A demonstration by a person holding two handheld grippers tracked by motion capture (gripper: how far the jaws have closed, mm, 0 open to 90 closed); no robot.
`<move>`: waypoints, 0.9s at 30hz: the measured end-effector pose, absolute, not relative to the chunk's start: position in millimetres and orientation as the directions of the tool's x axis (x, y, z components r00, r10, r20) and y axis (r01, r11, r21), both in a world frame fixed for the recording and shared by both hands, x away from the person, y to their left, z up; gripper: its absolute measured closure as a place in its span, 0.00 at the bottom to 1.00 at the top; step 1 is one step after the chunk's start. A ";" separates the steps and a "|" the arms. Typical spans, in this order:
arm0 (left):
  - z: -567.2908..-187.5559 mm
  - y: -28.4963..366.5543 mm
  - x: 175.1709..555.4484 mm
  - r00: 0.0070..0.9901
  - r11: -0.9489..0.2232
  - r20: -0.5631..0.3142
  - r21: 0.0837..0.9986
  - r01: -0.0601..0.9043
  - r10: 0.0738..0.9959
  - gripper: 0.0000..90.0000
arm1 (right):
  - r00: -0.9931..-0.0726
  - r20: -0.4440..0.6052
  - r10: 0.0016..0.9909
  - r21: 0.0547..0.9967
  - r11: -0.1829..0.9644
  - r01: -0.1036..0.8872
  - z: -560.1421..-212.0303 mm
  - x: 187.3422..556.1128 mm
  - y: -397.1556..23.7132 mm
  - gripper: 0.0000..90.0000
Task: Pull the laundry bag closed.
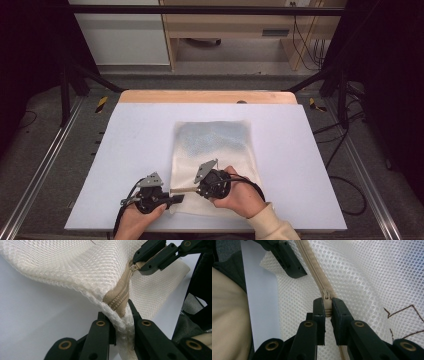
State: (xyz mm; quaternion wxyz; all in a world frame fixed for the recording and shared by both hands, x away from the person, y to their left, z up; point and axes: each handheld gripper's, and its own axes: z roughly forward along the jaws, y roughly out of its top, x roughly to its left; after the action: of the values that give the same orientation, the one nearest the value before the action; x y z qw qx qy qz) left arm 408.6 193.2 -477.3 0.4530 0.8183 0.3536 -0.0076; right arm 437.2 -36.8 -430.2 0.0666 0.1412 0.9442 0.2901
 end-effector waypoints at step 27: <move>-477.2 193.0 408.4 0.755 -0.346 -0.334 0.735 0.583 0.564 0.94 | -0.940 -0.025 0.339 0.571 0.777 0.265 -434.4 437.3 -54.3 0.91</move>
State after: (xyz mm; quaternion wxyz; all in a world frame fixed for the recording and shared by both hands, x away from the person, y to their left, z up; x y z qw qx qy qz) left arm 408.4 193.0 -477.2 0.4526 0.8203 0.3495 -0.0107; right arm 437.3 -54.3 -434.4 0.0633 0.1606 0.9406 0.2925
